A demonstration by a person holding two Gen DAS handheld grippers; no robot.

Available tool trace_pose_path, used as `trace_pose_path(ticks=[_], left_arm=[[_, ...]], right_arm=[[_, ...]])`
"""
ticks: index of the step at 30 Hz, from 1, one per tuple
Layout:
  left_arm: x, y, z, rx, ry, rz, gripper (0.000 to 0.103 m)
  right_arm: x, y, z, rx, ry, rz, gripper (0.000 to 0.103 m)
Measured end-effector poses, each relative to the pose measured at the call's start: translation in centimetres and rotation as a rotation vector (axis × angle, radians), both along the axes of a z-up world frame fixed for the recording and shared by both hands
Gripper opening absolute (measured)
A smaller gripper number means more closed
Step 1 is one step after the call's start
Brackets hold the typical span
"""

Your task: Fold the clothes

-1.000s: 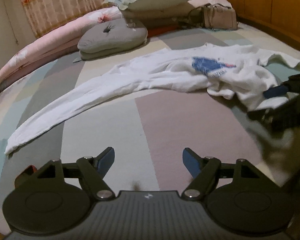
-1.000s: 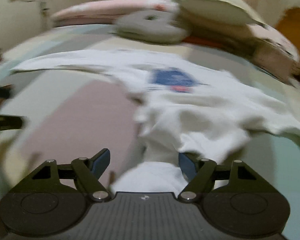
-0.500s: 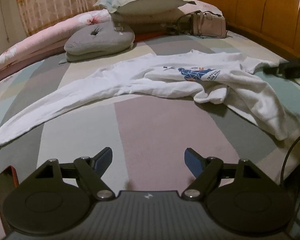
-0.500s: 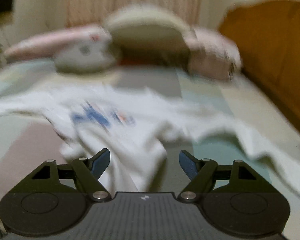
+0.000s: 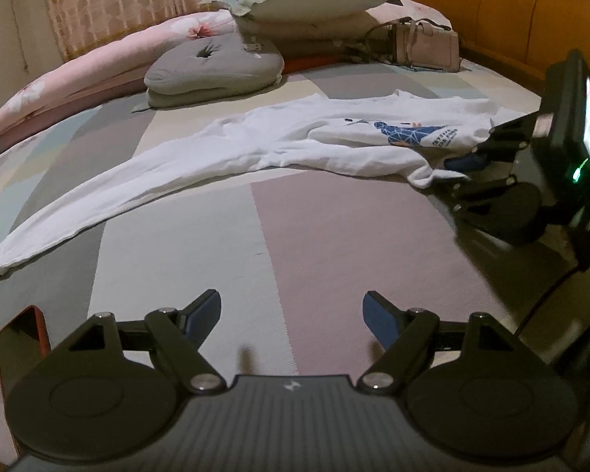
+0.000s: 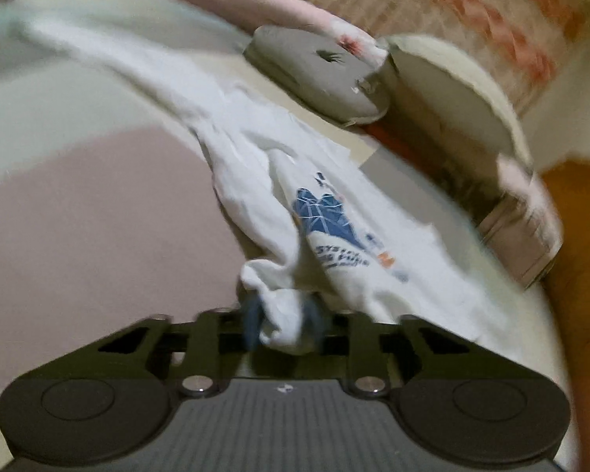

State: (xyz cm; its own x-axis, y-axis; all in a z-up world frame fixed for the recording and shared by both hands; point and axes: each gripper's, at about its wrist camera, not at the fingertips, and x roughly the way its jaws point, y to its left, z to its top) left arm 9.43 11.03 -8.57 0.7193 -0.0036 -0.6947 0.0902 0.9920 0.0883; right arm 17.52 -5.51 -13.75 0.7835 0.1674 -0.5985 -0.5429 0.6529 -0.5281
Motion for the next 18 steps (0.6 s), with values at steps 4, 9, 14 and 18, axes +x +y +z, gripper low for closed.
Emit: trace_pose_path(ticks=[4, 9, 14, 18], left_arm=[[0.0, 0.5, -0.1, -0.015, -0.010, 0.000, 0.080], [-0.3, 0.6, -0.2, -0.029, -0.014, -0.004, 0.080], [-1.0, 0.9, -0.2, -0.046, -0.018, -0.006, 0.080], [-1.3, 1.0, 0.0, -0.054, -0.020, -0.006, 0.080]], right_arm=[[-0.2, -0.8, 2.9, 0.136, 0.135, 0.004, 0.012], [-0.7, -0.5, 6.9, 0.325, 0.321, 0.085, 0.006], [-1.5, 0.8, 9.5, 0.520, 0.481, 0.231, 0.003], [-2.5, 1.5, 9.2, 0.430, 0.402, 0.184, 0.006]])
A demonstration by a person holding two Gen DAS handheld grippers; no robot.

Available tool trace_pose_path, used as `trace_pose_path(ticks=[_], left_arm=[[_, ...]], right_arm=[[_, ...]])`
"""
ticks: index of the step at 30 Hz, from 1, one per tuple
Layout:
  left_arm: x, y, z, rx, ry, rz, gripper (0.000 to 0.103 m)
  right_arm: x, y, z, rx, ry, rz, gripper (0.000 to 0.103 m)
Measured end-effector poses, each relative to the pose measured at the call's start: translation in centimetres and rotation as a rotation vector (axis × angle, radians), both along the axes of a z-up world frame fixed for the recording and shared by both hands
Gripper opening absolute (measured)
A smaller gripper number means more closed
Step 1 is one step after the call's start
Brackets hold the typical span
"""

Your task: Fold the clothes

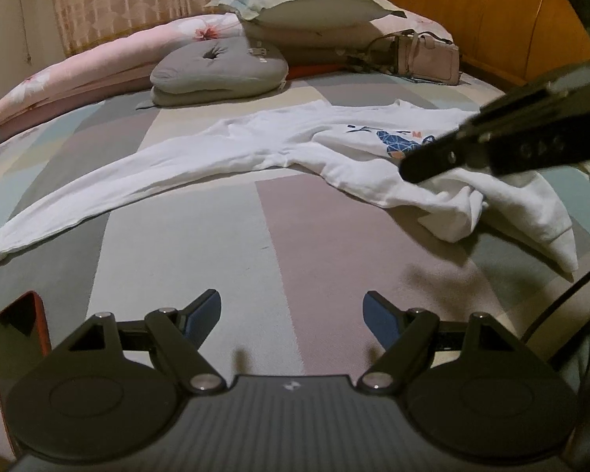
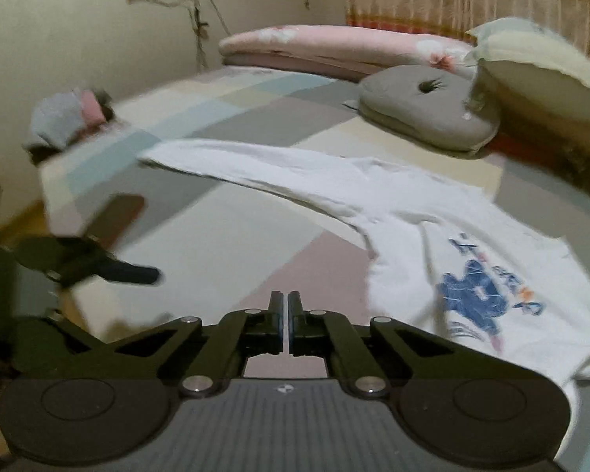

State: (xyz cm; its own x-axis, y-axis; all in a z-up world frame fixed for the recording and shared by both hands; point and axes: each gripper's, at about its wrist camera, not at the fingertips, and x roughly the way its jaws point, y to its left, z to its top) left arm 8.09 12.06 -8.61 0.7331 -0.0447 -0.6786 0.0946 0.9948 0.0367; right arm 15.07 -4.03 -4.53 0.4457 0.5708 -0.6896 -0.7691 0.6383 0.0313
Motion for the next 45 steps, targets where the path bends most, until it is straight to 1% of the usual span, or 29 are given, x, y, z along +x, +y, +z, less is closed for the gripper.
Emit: trace_pose_path(ticks=[2, 7, 10, 11, 12, 13, 14, 15, 17, 20, 24, 27, 28, 30, 31, 32, 33, 34, 35, 36, 37, 39, 40, 42, 43, 45], left_arm=[[0.0, 0.0, 0.0, -0.026, 0.001, -0.010, 0.080], [0.6, -0.7, -0.2, -0.109, 0.007, -0.047, 0.079], [1.6, -1.9, -0.5, -0.177, 0.018, -0.093, 0.075], [2.1, -2.4, -0.6, -0.208, 0.023, -0.113, 0.071], [2.6, -2.9, -0.8, -0.244, 0.029, -0.137, 0.065], [3.2, -3.4, -1.0, -0.281, 0.034, -0.161, 0.062], [3.7, -3.9, -1.3, -0.316, 0.037, -0.183, 0.059], [4.4, -4.5, -1.6, -0.343, 0.035, -0.198, 0.057], [5.7, -5.8, -2.5, -0.380, 0.024, -0.215, 0.055], [7.2, -7.0, -3.3, -0.409, -0.001, -0.216, 0.046], [8.1, -8.0, -3.6, -0.457, -0.009, -0.224, 0.042], [7.8, -8.7, -3.6, -0.416, -0.031, -0.250, 0.042], [7.8, -8.8, -3.6, -0.405, -0.033, -0.250, 0.041], [7.8, -8.9, -3.6, -0.384, -0.036, -0.250, 0.036], [7.8, -8.8, -3.6, -0.380, -0.040, -0.249, 0.036], [8.0, -8.8, -3.5, -0.382, -0.045, -0.248, 0.035], [8.2, -8.8, -3.5, -0.381, -0.043, -0.249, 0.032], [8.4, -8.9, -3.6, -0.377, -0.034, -0.252, 0.029], [8.7, -9.1, -3.8, -0.375, -0.022, -0.255, 0.022], [8.8, -9.2, -3.9, -0.379, -0.007, -0.251, 0.011], [8.9, -9.2, -4.1, -0.386, 0.005, -0.242, 0.007], [8.6, -8.8, -3.8, -0.394, 0.002, -0.212, 0.005], [8.4, -8.6, -3.5, -0.395, -0.005, -0.200, 0.005], [7.7, -7.6, -2.4, -0.388, -0.028, -0.179, 0.001], [7.2, -7.0, -1.7, -0.383, -0.041, -0.167, 0.001], [6.4, -5.8, -0.5, -0.378, -0.066, -0.150, 0.001]], right_arm=[[-0.3, -1.0, -0.6, -0.025, 0.003, -0.034, 0.017], [-1.0, -5.1, -2.7, -0.073, 0.027, -0.137, 0.029], [-2.2, -8.2, -3.7, -0.064, 0.067, -0.205, 0.035], [-2.7, -9.3, -4.0, -0.059, 0.076, -0.230, 0.038], [-3.1, -10.3, -4.3, -0.053, 0.089, -0.253, 0.040], [-3.6, -11.2, -4.7, -0.046, 0.103, -0.276, 0.042], [-3.8, -12.0, -5.1, -0.039, 0.116, -0.291, 0.043], [-4.0, -12.7, -5.5, -0.032, 0.129, -0.304, 0.043], [-4.3, -14.0, -6.2, -0.017, 0.150, -0.327, 0.043], [-4.4, -15.3, -6.9, 0.007, 0.173, -0.354, 0.043], [-4.6, -16.2, -6.9, 0.015, 0.176, -0.375, 0.043], [-5.2, -17.1, -5.7, 0.049, 0.143, -0.383, 0.043], [-5.6, -17.3, -5.0, 0.064, 0.114, -0.381, 0.043], [-6.2, -17.6, -3.8, 0.090, 0.042, -0.377, 0.047], [-6.6, -17.8, -3.2, 0.100, 0.000, -0.376, 0.056], [-6.5, -17.7, -3.1, 0.087, -0.040, -0.384, 0.066], [-6.5, -17.5, -3.0, 0.070, -0.079, -0.393, 0.069], [-6.1, -17.3, -3.3, 0.048, -0.086, -0.392, 0.070], [-5.7, -17.0, -3.7, 0.023, -0.088, -0.388, 0.070], [-5.1, -16.5, -4.4, -0.001, -0.086, -0.383, 0.070], [-4.5, -16.0, -5.2, -0.025, -0.082, -0.377, 0.069], [-3.8, -15.5, -6.4, -0.071, -0.082, -0.382, 0.053], [-3.5, -15.3, -6.6, -0.082, -0.078, -0.383, 0.034], [-3.3, -15.3, -6.2, -0.059, -0.068, -0.384, 0.027], [-3.5, -15.4, -5.6, -0.050, -0.077, -0.381, 0.023], [-3.8, -15.6, -4.4, -0.033, -0.100, -0.373, 0.022]])
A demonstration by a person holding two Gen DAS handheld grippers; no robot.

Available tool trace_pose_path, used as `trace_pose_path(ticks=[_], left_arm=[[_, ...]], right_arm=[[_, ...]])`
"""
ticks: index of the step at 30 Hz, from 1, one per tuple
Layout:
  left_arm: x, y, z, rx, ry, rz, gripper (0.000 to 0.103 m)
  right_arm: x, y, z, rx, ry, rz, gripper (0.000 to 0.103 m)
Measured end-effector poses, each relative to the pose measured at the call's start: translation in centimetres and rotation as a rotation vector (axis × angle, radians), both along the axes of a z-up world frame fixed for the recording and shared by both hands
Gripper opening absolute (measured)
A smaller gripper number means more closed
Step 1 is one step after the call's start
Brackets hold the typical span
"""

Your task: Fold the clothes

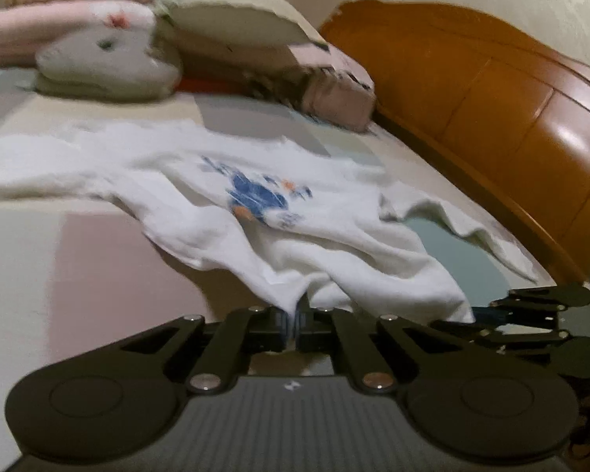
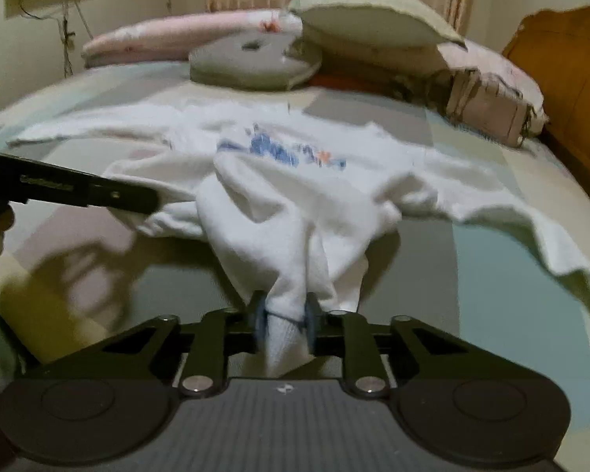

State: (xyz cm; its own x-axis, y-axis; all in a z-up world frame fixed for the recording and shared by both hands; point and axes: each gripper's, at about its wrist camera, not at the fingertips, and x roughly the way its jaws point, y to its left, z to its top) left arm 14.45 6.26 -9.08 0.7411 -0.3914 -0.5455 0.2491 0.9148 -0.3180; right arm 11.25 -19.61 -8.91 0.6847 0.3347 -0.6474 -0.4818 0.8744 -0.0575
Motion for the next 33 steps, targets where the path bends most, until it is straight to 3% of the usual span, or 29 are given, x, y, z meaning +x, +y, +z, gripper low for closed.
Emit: trace_pose_path(ticks=[8, 13, 16, 19, 21, 23, 28, 29, 31, 32, 33], left_arm=[[-2.5, 3.7, 3.6, 0.080, -0.038, 0.067, 0.001], [-2.1, 4.9, 2.1, 0.124, 0.069, 0.091, 0.002], [-2.5, 5.8, 1.4, 0.107, 0.099, 0.082, 0.002], [-3.0, 6.7, 1.0, 0.089, 0.100, 0.071, 0.008], [-3.2, 7.0, 0.7, 0.078, 0.075, 0.073, 0.028], [-3.0, 7.0, -0.1, 0.057, 0.069, 0.065, 0.038], [-2.5, 6.4, -1.9, 0.022, 0.084, 0.022, 0.038], [-2.5, 6.2, -2.1, 0.020, 0.089, 0.015, 0.037], [-2.6, 5.9, -2.3, 0.026, 0.095, 0.005, 0.026], [-2.7, 5.8, -2.2, 0.035, 0.097, 0.003, 0.004], [-2.7, 5.6, -2.1, 0.050, 0.099, 0.005, 0.001]], right_arm=[[-1.7, -0.1, 4.0, 0.097, -0.038, 0.055, 0.020], [-2.6, 1.8, 2.3, 0.035, 0.039, 0.110, 0.029], [-3.6, 2.4, 1.3, -0.002, 0.058, 0.128, 0.037], [-4.1, 1.4, 1.3, 0.034, 0.069, 0.100, 0.049], [-4.1, 0.6, 1.3, 0.062, 0.078, 0.067, 0.051], [-4.0, -0.3, 1.2, 0.089, 0.095, 0.040, 0.052], [-3.5, -2.1, 0.5, 0.097, 0.109, -0.029, 0.052], [-3.3, -2.5, 0.4, 0.098, 0.114, -0.045, 0.052], [-2.4, -3.7, -0.1, 0.130, 0.138, -0.091, 0.052], [-1.8, -4.1, -0.3, 0.146, 0.144, -0.111, 0.052], [-1.2, -4.5, -0.4, 0.163, 0.149, -0.130, 0.052]])
